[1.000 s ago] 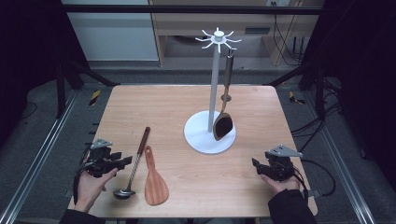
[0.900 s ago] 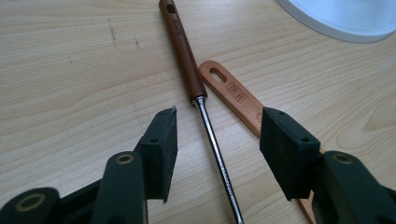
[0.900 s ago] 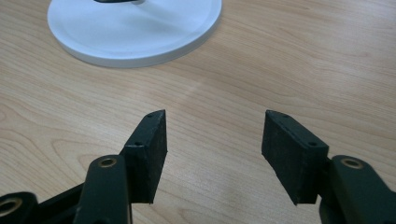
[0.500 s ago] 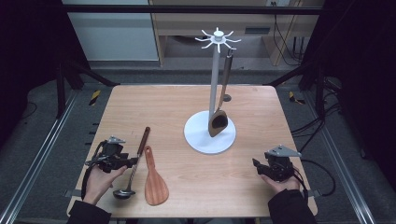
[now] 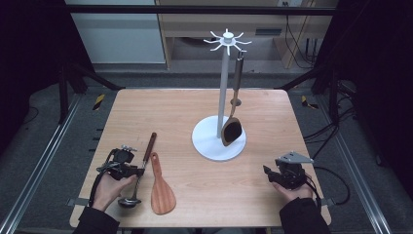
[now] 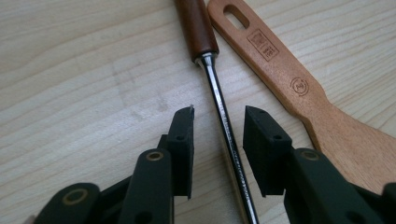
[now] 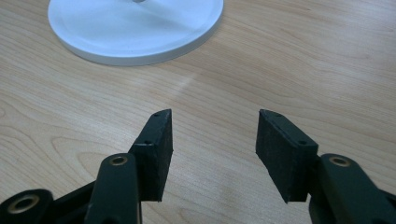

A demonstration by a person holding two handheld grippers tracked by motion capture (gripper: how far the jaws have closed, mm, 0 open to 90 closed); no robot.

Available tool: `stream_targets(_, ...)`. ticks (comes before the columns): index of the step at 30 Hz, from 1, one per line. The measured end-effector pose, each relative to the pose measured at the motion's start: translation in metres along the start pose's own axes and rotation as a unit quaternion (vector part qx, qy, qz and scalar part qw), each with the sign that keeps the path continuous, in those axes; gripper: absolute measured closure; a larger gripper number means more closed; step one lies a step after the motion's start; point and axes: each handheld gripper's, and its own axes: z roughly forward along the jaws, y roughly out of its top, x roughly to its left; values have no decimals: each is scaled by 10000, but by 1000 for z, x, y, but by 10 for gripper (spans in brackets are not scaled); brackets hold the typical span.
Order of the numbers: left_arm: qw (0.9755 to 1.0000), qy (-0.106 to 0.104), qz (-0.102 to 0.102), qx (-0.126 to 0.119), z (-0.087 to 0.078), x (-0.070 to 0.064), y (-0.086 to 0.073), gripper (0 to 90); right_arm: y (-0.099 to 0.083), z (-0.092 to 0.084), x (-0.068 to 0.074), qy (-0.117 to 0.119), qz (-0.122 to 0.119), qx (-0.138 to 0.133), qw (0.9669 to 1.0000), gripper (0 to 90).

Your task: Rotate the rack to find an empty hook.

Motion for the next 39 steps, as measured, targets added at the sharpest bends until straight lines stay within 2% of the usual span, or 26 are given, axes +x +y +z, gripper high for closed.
stream_targets(3, 9998, 40, 2, 183, 4, -1, 0, 670, 0, 0, 0, 9, -2, 9, 10000, 467)
stream_targets(6, 9997, -74, -132, 208, 5, 1, 0, 712, 1, 0, 0, 18, -44, 8, 10000, 469)
stream_targets(10, 9994, -80, -221, 234, 6, 0, 1, 761, 1, 0, 0, 35, -22, 14, 10000, 472)
stream_targets(14, 9989, -17, -366, 285, 6, -1, 2, 796, 1, 0, 1, 46, -9, 34, 10000, 474)
stream_targets(19, 9978, 165, -565, 298, 5, 2, 2, 835, 1, 0, 1, 24, -27, 32, 10000, 474)
stream_targets(20, 9979, 246, -512, 301, 5, 4, 2, 845, 2, 0, 1, 56, 9, 41, 10000, 474)
stream_targets(21, 9976, 289, -553, 289, 4, 5, 1, 845, 2, 0, 1, 55, 4, 45, 10000, 474)
stream_targets(24, 9973, 267, -608, 303, 3, 10, 0, 846, 2, 0, 2, 55, 8, 53, 10000, 475)
stream_targets(33, 9984, 348, -260, 367, 2, 13, -1, 839, 2, 0, 1, 35, -43, 45, 10000, 474)
stream_targets(36, 9983, 412, -61, 398, 2, 13, 0, 754, 2, 0, 1, 41, -26, 52, 10000, 474)
stream_targets(39, 9984, 430, 121, 358, -2, 12, 3, 725, 2, 0, 1, 58, -29, 34, 10000, 474)
